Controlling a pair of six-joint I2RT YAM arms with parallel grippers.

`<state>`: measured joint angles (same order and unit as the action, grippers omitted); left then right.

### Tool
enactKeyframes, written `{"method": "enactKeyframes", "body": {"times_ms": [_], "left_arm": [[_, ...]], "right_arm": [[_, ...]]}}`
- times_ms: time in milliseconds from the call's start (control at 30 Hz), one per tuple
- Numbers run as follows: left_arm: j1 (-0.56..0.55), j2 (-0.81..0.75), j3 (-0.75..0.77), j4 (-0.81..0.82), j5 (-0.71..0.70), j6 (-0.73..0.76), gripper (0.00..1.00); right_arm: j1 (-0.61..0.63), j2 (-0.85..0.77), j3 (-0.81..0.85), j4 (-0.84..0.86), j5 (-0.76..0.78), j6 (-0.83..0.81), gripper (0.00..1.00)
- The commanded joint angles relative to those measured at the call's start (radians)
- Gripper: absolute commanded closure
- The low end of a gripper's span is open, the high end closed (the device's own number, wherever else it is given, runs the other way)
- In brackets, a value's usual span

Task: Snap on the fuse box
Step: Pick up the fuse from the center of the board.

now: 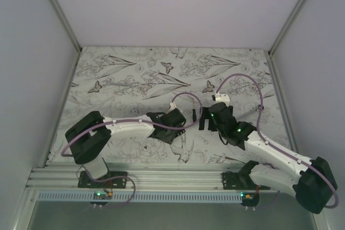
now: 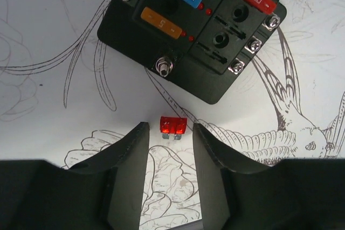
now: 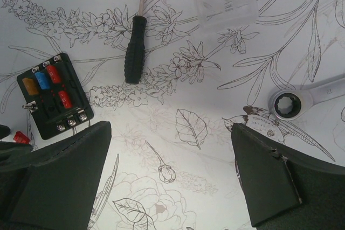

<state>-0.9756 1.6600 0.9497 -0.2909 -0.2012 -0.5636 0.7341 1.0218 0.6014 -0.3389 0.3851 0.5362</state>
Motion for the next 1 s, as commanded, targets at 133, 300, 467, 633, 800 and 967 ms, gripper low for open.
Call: {"method": "enactKeyframes", "body": {"times_ms": [133,300,467,633,800,967], "left_arm": [[-0.004,0.043,0.024,-0.006,0.017,-0.002,0.66],[0.005,0.055,0.027,-0.011,0.027,-0.018,0.68],[0.013,0.064,0.026,-0.020,0.036,-0.040,0.69],[0.032,0.083,0.031,-0.034,0.047,-0.072,0.70],[0.043,0.101,0.038,-0.053,0.053,-0.084,0.73],[0.041,0.098,0.041,-0.065,0.049,-0.074,0.75]], "right_arm": [[-0.010,-0.020,0.002,0.035,0.025,0.015,0.00],[-0.010,-0.019,0.001,0.037,0.023,0.016,0.00],[-0.010,-0.024,0.000,0.037,0.020,0.014,0.00],[-0.009,-0.021,-0.002,0.041,0.010,0.016,0.00],[-0.010,-0.023,-0.003,0.043,0.005,0.016,0.00],[-0.010,-0.023,-0.003,0.046,0.000,0.015,0.00]]}}
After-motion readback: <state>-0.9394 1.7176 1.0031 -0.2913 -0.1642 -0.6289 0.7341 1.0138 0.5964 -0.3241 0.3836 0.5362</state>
